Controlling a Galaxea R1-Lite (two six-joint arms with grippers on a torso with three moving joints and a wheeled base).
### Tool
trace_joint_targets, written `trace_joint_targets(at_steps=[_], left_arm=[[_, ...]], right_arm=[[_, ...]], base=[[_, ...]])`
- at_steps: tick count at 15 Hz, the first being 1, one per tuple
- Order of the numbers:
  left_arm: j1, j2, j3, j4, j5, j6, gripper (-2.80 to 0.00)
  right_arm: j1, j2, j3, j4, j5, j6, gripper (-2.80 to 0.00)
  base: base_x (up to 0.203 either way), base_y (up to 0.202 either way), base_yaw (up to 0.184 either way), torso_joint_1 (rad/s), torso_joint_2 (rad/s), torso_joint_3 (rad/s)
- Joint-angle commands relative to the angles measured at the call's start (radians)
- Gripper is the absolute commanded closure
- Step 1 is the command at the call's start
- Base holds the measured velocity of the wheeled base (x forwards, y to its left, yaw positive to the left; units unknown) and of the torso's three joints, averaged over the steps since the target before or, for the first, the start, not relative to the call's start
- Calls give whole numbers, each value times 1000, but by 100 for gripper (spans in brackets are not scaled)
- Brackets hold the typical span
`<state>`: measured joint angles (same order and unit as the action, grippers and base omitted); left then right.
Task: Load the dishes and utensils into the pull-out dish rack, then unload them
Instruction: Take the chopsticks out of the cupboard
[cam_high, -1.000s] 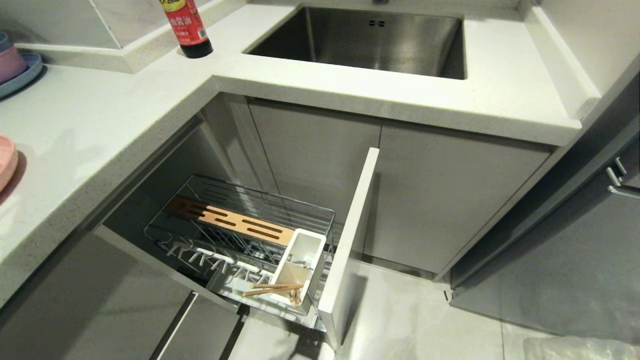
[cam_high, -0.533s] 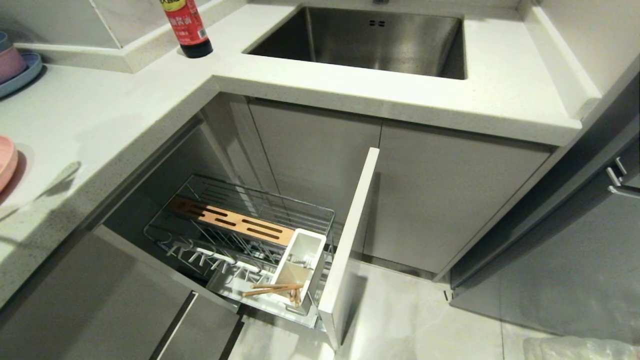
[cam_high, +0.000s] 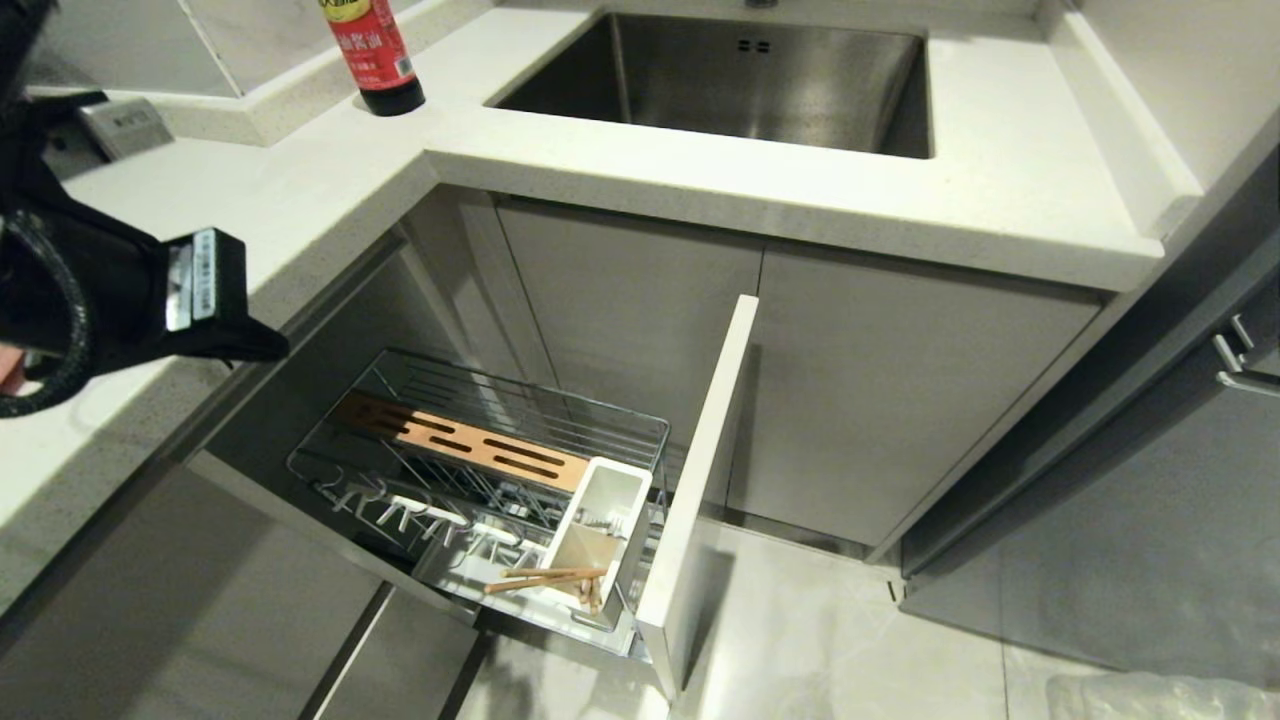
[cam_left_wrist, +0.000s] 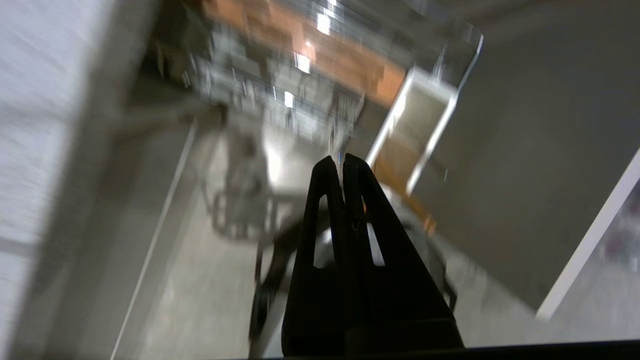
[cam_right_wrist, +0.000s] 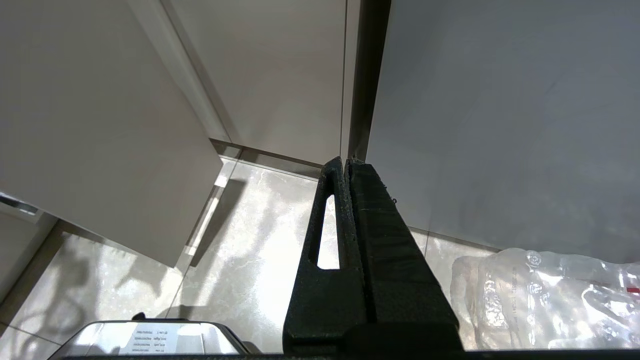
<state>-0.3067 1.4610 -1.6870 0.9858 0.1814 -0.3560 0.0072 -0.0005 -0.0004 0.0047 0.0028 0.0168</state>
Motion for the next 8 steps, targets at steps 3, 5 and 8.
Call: trace_joint_targets(at_steps=[3, 5, 8], left_arm=[[-18, 99, 0, 151, -88, -9, 0], [-18, 122, 11, 157, -155, -12, 0], [-45, 174, 70, 155, -168, -20, 0]], right_arm=[[0, 1, 0, 0, 0, 0, 0], [0, 1, 0, 0, 0, 0, 0], [0, 0, 0, 0, 0, 0, 0]], base=[[0, 0, 0, 0, 0, 0], [0, 0, 0, 0, 0, 0], [0, 0, 0, 0, 0, 0]])
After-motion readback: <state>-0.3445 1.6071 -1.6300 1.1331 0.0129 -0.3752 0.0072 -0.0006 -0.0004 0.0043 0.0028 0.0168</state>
